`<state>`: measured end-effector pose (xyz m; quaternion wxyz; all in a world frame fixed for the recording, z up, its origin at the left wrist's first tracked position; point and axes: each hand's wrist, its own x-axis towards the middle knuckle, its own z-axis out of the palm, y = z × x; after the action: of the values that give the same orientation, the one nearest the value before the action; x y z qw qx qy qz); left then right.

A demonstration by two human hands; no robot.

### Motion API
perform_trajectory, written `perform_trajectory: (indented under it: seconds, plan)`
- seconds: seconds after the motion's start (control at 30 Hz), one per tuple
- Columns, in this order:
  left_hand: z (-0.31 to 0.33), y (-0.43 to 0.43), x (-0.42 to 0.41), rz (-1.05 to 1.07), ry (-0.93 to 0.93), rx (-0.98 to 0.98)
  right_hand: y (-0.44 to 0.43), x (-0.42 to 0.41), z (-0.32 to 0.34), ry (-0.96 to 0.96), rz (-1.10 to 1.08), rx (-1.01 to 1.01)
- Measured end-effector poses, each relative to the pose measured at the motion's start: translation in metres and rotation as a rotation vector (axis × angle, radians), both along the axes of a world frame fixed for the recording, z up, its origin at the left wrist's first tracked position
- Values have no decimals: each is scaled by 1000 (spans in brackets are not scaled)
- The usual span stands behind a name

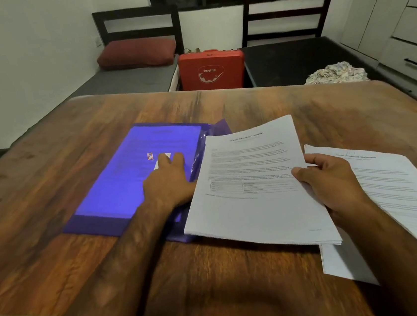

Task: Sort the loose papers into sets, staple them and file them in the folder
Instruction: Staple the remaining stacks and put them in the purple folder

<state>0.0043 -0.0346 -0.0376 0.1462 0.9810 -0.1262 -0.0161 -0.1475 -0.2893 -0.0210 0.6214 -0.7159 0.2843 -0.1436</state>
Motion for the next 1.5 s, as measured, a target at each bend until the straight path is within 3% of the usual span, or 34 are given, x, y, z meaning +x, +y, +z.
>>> perform_trajectory:
  seconds: [0.33, 0.7, 1.3, 1.5]
  plan:
    - [19, 22, 15, -43, 1, -252, -4, -5, 12, 67, 62, -8]
    - [15, 21, 18, -149, -101, -19, 5, 5, 19, 55, 165, -38]
    - [17, 18, 11, -131, -166, 32, -1, -4, 50, 88, 278, 13]
    - [25, 24, -2, -184, -206, 80, 14, 39, 46, 59, 97, -34]
